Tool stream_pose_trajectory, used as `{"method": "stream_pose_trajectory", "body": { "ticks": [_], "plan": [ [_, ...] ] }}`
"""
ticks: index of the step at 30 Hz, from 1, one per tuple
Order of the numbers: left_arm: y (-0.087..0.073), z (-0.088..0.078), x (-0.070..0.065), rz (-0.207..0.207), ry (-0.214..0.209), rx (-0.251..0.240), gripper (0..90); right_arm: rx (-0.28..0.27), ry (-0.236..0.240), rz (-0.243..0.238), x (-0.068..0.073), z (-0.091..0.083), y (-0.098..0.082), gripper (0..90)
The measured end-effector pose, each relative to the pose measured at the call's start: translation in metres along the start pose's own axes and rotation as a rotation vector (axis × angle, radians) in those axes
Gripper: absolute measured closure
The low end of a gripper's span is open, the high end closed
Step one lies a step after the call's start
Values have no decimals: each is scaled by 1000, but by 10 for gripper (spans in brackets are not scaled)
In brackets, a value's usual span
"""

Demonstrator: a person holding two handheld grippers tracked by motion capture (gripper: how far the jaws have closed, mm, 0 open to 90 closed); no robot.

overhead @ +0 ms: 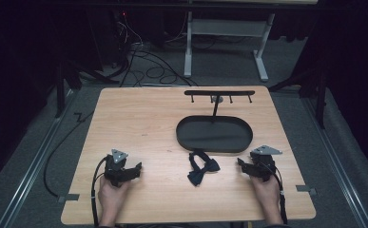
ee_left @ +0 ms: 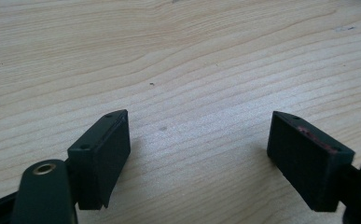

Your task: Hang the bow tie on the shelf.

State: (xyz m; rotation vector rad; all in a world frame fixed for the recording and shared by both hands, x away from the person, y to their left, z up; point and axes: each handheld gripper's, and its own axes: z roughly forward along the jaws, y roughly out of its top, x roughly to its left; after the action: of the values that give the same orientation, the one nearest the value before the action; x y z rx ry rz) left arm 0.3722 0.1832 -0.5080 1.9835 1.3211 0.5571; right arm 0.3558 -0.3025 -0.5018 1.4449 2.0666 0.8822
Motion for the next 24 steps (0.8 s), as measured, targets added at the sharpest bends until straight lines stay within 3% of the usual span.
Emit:
{"method": "stream_pose_trajectory", "body": {
  "ticks": [24],
  "plan": [
    [0, 0, 0, 1, 0, 1, 216, 3, 4, -5, 1, 0, 0, 369]
  ]
}}
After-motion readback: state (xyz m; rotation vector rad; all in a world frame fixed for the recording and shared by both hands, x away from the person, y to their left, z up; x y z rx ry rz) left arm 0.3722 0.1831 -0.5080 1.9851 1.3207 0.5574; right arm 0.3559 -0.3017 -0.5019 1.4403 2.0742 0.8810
